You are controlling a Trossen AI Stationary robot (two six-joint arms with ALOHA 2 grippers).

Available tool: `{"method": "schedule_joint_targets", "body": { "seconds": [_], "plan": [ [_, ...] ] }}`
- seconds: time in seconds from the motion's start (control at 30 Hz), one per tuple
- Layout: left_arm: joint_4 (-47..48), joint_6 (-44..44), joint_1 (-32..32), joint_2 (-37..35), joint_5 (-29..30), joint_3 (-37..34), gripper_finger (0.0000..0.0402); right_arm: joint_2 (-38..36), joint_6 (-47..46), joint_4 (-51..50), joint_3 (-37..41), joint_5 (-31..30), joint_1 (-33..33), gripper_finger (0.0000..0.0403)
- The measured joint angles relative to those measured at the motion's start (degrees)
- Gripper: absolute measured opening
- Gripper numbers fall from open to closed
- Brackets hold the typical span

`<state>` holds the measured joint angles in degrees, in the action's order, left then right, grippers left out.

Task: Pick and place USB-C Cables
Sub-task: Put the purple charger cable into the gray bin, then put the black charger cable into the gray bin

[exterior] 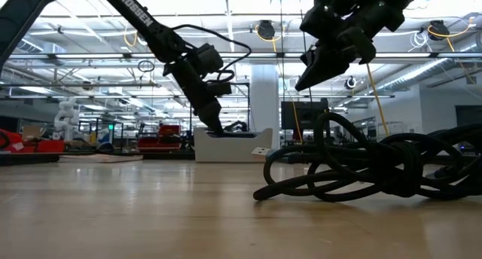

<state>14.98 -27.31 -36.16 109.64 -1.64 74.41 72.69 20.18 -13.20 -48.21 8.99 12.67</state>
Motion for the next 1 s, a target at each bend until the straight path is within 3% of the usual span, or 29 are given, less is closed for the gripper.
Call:
{"method": "schedule_joint_targets", "body": {
  "seconds": [0.2, 0.43, 0.57, 0.83, 1.0],
  "plan": [
    [0.2, -1.2, -0.3, 0.0, 1.6, 0.0, 0.0037, -0.2, 0.0, 0.0, 0.0, 0.0, 0.0, 0.0000],
    [-0.1, 1.2, -0.1, 0.0, 1.9, 0.0, 0.0103, -0.2, 0.0, 0.0, 0.0, 0.0, 0.0, 0.0000],
    [1.3, 2.4, 0.4, -0.8, 5.0, 0.6, 0.0131, -0.2, -1.2, 0.0, 0.0, 0.0, 0.0, 0.0000],
    [8.2, 5.2, 5.0, -13.9, 4.7, 4.6, 0.0132, -0.2, -10.9, -0.8, 0.0, 0.1, -0.4, 0.0000],
    [16.9, 9.9, 11.1, -21.6, 4.4, 4.6, 0.0131, -0.2, -18.7, -0.6, 2.3, 0.0, -5.4, 0.0000]
  ]
}}
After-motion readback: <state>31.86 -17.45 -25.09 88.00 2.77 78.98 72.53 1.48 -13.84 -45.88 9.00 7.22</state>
